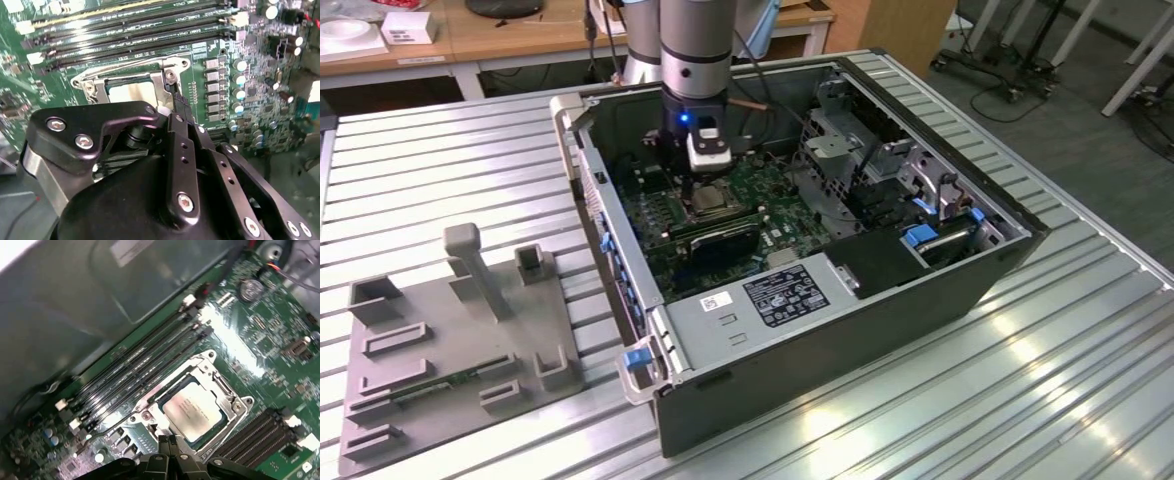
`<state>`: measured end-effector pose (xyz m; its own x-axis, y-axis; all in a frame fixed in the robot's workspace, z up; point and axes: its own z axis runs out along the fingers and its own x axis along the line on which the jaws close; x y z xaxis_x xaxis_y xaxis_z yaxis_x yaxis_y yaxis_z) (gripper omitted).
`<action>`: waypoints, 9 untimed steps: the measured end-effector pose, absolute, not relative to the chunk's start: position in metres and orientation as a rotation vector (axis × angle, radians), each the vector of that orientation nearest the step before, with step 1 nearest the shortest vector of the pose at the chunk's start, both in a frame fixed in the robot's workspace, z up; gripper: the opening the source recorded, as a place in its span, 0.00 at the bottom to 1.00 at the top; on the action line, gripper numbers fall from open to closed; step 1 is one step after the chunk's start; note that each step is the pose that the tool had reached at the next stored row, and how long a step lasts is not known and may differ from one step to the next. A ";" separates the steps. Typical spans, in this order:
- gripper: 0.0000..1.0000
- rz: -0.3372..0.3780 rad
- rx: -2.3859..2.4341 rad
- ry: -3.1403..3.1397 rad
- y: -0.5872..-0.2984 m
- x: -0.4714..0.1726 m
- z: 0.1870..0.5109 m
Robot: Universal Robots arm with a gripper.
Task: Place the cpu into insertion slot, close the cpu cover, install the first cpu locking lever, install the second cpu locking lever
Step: 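Close the cpu cover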
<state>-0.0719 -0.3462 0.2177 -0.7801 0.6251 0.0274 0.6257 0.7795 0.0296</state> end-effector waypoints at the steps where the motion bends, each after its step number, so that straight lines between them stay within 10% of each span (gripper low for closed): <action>1: 0.11 -0.058 -1.007 -2.958 -0.346 -0.072 0.218; 9: 0.11 -0.055 -0.789 -3.021 -0.346 -0.072 0.216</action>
<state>-0.0719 -0.3462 0.2162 -0.8722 0.4884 0.0273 0.4891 0.8717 0.0296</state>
